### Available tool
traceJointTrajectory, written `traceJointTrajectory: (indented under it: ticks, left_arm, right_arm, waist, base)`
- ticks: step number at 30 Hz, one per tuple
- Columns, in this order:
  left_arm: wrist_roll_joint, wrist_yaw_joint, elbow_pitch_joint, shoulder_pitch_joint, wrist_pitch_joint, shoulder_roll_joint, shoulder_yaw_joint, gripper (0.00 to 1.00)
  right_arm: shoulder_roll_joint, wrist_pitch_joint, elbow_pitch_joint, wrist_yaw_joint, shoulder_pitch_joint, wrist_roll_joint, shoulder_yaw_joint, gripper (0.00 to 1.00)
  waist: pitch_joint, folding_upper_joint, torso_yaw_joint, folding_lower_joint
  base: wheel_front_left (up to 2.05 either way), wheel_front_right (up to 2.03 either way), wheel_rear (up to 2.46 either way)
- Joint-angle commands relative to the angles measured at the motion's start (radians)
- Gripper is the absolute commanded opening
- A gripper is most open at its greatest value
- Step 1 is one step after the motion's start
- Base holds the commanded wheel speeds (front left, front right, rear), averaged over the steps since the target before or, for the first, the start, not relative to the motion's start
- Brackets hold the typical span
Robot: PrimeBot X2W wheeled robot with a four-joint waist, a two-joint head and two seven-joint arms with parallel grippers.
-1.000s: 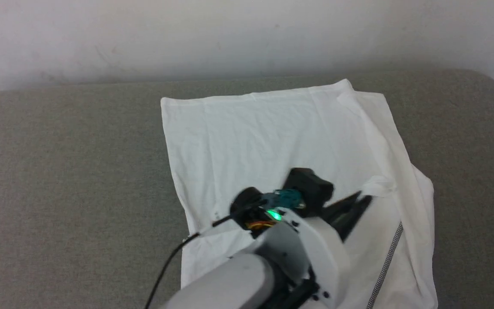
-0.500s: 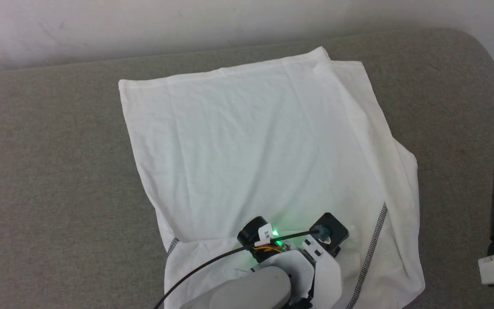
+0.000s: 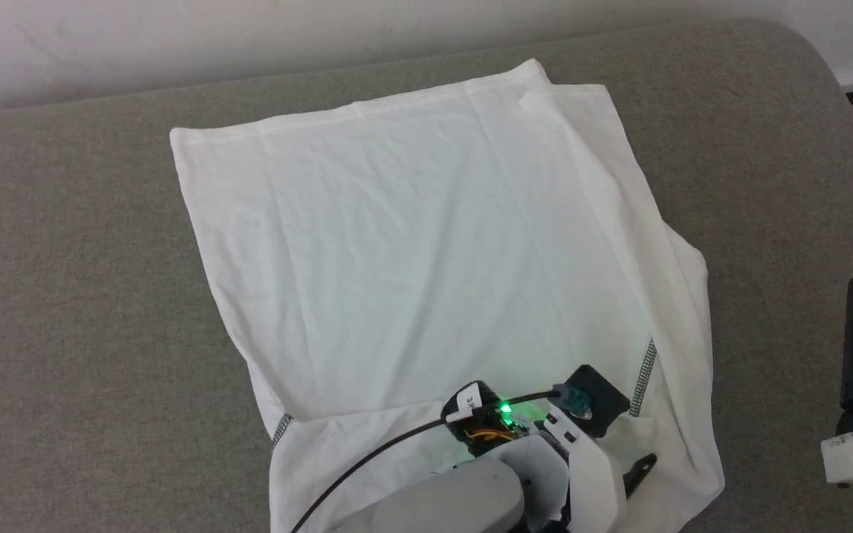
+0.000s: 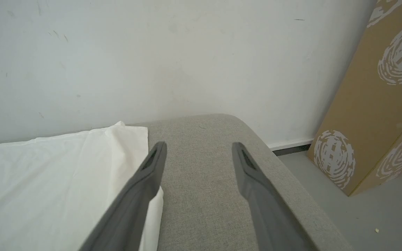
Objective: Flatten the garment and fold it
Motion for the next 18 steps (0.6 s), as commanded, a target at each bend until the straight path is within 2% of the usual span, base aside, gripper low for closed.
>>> traceJointTrajectory:
  ticks: [1,7,11,14,18]
  left_arm:
    - [-0.028,0.011,-0.031,-0.03,-0.015,0.004,0.001,1.0]
    - [-0.14,0.046,-0.173,-0.088,-0.084,0.004,0.063,1.0]
    - [-0.14,0.095,-0.227,-0.119,-0.173,0.023,0.152,1.0]
    - [-0.115,0.166,-0.283,-0.107,-0.255,0.107,0.238,1.0]
    - [-0.099,0.232,-0.407,-0.03,-0.343,0.282,0.342,1.0]
  right_arm:
    - [0.001,-0.001,0.004,-0.001,-0.003,-0.005,-0.002,1.0]
    - [0.001,0.019,-0.004,-0.001,0.025,-0.012,-0.006,1.0]
    - [0.001,0.032,-0.014,-0.001,0.042,-0.013,-0.007,1.0]
    - [0.001,0.037,-0.022,-0.001,0.052,-0.012,-0.006,1.0]
    - [0.001,0.04,-0.028,-0.001,0.067,-0.009,-0.007,1.0]
  waist:
    - [-0.04,-0.0001,0.03,-0.0001]
    - [-0.109,-0.0001,0.078,-0.0001]
    - [-0.14,-0.0001,0.104,-0.0001]
    - [-0.151,-0.0001,0.115,-0.0001]
    - [-0.163,-0.0001,0.124,-0.0001]
  base:
    - [0.0,0.0,0.0]
    - [0.0,0.0,0.0]
    - [0.0,0.0,0.0]
    - [0.0,0.0,0.0]
    - [0.0,0.0,0.0]
